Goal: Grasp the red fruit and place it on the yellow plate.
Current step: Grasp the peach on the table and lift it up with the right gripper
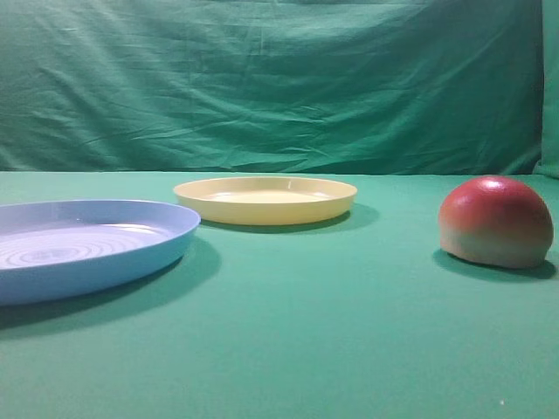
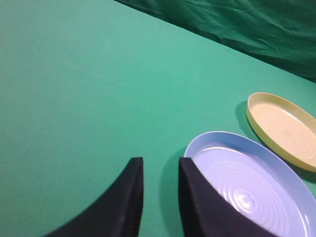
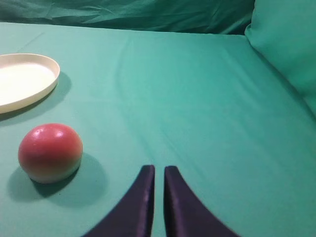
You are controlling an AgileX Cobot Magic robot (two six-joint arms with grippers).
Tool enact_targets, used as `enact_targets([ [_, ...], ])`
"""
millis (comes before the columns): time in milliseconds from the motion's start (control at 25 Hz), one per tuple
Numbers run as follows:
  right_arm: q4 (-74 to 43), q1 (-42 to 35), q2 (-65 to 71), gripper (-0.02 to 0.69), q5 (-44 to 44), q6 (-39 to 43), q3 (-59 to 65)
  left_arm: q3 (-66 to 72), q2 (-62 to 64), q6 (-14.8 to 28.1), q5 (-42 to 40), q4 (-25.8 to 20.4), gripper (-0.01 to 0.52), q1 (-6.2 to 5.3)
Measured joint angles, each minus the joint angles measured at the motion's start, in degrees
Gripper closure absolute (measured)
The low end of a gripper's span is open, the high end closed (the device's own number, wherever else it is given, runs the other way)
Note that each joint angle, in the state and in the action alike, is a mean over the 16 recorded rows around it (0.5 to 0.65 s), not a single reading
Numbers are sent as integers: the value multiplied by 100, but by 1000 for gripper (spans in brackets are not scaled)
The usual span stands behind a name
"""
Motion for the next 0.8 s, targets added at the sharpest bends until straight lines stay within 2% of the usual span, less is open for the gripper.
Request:
enact_targets([
  [800, -6, 0, 0, 665, 0, -4, 0, 0, 0, 0, 0, 0, 357, 0],
])
